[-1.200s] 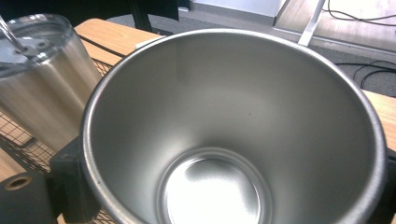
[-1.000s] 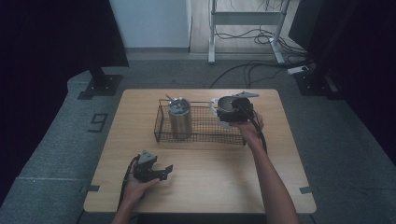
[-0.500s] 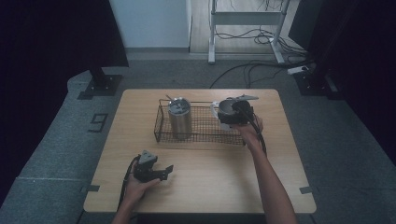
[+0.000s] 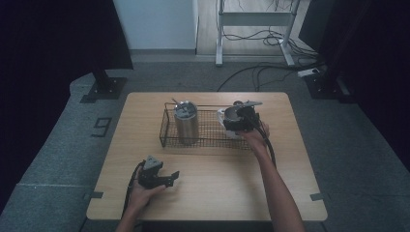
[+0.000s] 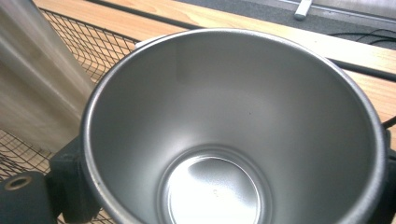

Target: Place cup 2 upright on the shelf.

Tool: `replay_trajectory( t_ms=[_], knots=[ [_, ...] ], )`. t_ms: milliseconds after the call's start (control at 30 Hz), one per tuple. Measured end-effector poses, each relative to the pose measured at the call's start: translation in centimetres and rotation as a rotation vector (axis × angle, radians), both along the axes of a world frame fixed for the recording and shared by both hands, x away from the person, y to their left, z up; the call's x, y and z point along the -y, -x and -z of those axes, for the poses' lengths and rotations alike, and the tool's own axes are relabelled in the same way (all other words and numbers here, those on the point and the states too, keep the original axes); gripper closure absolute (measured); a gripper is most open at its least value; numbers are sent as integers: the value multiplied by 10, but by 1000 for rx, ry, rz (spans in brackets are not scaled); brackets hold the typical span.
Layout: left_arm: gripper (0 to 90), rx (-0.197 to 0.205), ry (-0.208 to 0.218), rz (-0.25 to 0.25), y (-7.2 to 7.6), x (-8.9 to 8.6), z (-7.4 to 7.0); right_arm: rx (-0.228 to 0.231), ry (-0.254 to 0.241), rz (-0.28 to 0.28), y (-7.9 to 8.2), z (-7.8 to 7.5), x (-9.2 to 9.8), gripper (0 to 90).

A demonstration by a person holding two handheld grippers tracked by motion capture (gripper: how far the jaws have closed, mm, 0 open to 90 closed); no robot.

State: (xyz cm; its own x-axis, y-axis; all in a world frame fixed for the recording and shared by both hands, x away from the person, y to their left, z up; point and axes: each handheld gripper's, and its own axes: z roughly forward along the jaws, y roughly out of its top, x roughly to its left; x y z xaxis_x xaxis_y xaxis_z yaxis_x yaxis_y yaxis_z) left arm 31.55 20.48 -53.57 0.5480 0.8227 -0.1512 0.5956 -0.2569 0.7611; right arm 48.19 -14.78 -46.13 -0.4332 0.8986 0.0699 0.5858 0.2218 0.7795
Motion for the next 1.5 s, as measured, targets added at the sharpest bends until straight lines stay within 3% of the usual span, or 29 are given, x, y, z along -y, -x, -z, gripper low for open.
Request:
replay_trajectory(
  t_ms=[667,933,1133,1500],
  knots=[
    [165,-3,-8,2,0,1,1,-52,74,4,-5,15,-7,70],
    [165,-5,-6,3,0,1,1,-78,72,3,-7,21,-9,70],
    [165,-6,-5,2,0,1,1,-88,108,3,-8,25,-11,69],
    [165,-10,-5,6,0,1,1,-140,158,-9,-5,23,-7,53]
  ],
)
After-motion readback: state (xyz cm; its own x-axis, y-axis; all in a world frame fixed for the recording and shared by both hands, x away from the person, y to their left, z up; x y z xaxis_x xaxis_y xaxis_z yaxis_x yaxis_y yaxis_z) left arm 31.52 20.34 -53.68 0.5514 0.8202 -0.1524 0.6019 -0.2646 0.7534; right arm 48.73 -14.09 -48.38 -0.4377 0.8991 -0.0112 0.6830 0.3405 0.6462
